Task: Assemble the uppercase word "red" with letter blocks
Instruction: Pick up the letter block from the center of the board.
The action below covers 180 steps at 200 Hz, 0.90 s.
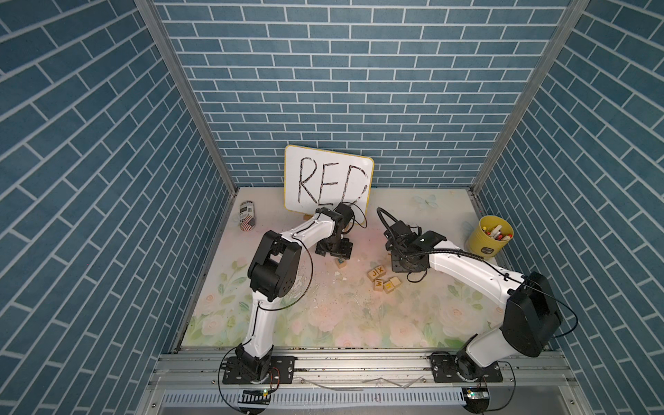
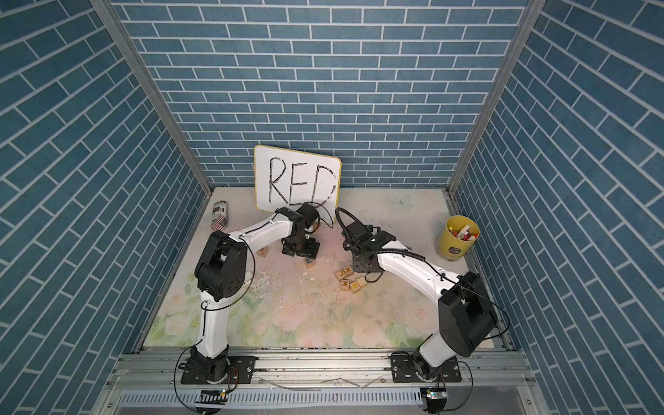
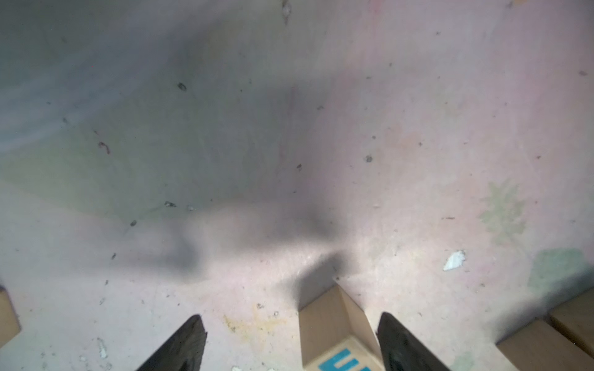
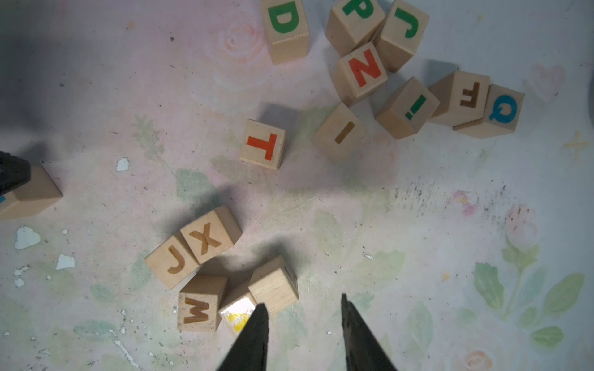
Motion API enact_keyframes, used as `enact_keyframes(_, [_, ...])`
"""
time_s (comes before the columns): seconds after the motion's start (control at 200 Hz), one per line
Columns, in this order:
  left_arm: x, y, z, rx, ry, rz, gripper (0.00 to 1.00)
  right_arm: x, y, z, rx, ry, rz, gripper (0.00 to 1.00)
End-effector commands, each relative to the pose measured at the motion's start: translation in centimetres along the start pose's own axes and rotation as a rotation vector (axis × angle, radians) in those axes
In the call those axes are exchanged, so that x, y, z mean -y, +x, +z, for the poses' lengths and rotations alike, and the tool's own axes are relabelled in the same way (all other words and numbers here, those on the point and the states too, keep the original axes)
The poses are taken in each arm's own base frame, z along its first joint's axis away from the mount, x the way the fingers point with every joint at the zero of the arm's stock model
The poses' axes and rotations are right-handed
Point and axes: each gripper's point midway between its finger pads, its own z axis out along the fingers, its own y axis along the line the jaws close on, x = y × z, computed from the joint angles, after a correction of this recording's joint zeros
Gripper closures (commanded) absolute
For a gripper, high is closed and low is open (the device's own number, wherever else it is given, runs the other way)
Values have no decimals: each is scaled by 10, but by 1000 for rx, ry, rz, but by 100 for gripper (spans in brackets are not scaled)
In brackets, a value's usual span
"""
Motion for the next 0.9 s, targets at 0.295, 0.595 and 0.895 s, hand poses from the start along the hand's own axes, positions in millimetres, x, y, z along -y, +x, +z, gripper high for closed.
enact_keyframes(0.295, [-4,14,-1,-24,-23,12,19,2,2,3,-1,0,16,61])
enact_keyframes(0.595, [-4,22,-4,-19,-13,24,26,2,3,3,-1,-7,22,61])
enact_keyframes(0.895, [-4,27,-2,-17,-43,84,34,3,4,2,3,-11,26,62])
